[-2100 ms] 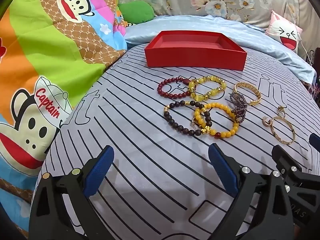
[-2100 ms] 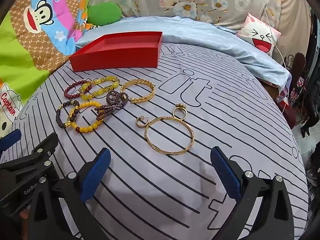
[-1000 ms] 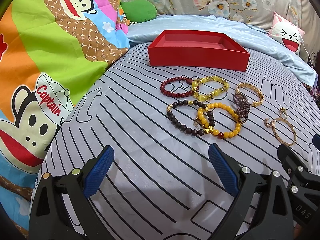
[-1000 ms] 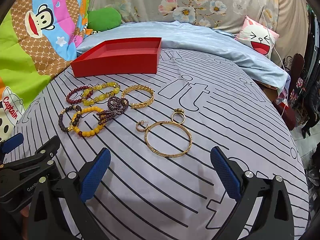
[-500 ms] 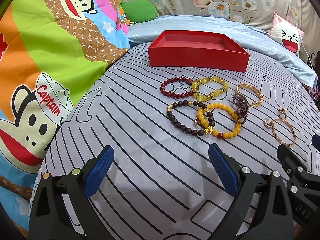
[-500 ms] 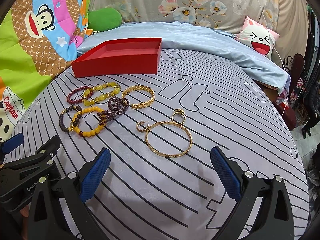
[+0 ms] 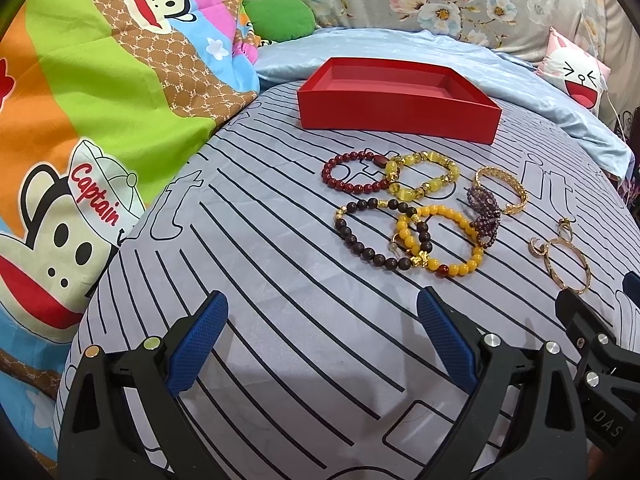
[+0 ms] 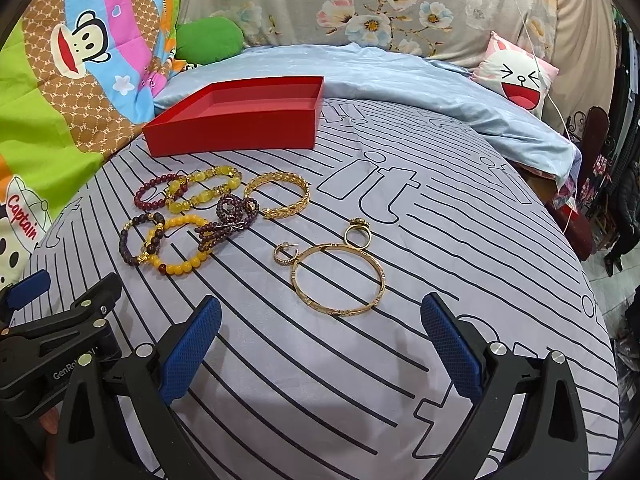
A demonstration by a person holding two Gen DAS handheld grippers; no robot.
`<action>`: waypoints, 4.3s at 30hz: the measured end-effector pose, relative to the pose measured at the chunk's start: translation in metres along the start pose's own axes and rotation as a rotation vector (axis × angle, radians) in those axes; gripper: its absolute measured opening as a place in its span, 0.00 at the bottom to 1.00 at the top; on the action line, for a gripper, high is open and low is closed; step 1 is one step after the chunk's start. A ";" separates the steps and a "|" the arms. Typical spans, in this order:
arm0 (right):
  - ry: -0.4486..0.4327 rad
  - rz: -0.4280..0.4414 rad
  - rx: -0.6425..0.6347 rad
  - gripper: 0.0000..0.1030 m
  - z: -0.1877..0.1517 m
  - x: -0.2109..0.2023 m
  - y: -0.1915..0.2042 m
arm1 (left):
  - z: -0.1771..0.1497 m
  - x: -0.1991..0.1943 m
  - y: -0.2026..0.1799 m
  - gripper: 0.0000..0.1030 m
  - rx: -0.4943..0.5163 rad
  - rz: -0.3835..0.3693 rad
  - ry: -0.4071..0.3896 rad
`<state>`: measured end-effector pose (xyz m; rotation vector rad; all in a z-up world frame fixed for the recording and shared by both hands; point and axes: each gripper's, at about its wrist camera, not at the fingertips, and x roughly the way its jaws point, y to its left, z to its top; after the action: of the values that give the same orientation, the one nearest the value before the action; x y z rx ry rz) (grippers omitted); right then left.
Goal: Organize jewelry
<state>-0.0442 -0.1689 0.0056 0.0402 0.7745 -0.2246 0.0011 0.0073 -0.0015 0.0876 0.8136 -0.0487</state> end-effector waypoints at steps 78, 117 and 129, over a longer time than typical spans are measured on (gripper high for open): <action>0.135 0.055 0.022 0.73 0.081 0.074 -0.009 | 0.050 0.058 0.006 0.25 0.028 -0.103 0.098; 0.184 0.110 0.049 0.54 0.103 0.098 0.003 | 0.083 0.039 0.009 0.07 -0.014 -0.251 0.069; 0.094 0.175 0.017 0.54 0.190 0.090 -0.003 | 0.170 0.024 -0.005 0.07 0.021 -0.332 -0.042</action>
<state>0.1484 -0.2113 0.0791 0.1349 0.8582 -0.0634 0.1405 -0.0146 0.0967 -0.0298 0.7788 -0.3713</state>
